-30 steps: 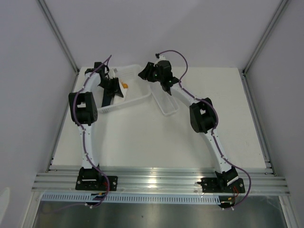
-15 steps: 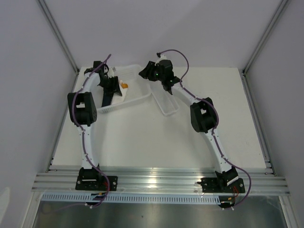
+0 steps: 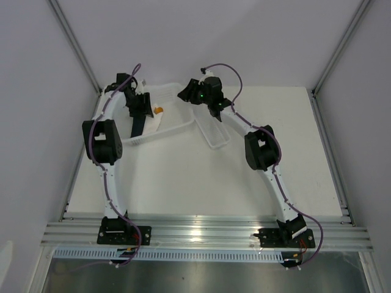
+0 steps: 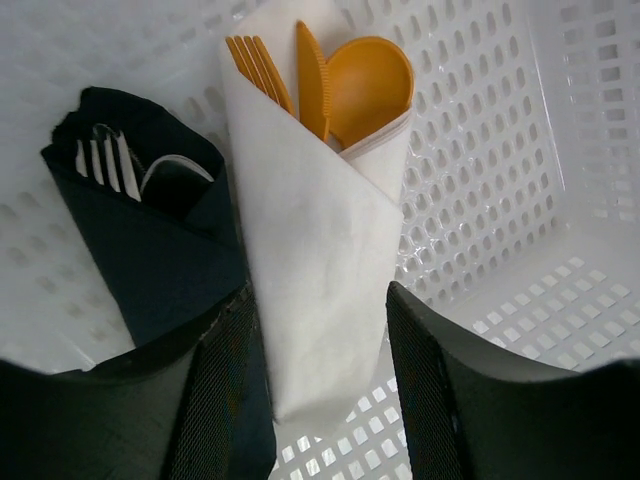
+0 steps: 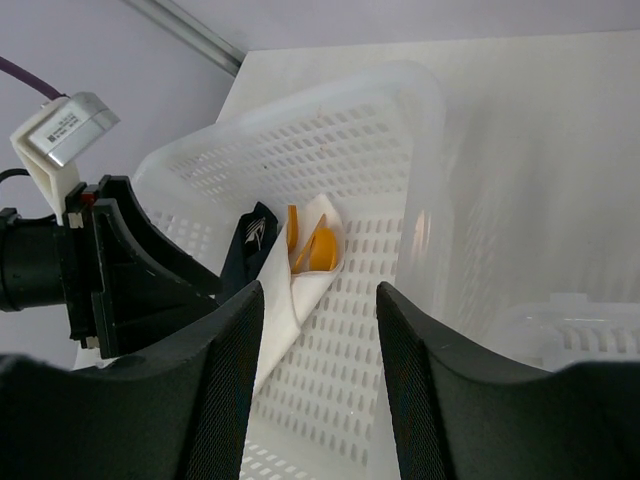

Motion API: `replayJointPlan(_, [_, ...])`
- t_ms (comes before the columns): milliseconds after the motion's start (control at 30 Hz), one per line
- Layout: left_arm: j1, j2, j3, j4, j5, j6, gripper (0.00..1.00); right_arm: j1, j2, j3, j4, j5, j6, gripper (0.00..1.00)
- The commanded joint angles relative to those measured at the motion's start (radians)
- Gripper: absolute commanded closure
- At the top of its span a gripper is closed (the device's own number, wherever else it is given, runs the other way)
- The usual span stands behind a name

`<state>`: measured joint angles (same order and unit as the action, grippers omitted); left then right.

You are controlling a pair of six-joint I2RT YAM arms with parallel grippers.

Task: Place the utensils on the paper napkin and roll it up

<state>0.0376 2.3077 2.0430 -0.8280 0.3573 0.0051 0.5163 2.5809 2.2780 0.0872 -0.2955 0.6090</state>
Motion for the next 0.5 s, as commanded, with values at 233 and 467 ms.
replayJointPlan(233, [0.007,-0.185,-0.033,0.102,-0.121,0.076,0.41,-0.012,-0.119,0.021,-0.006,0.038,-0.078,0.46])
replayJointPlan(467, [0.047,-0.309,-0.063,0.148,-0.197,0.091,0.41,-0.113,-0.251,0.015,-0.199,0.076,-0.177,0.15])
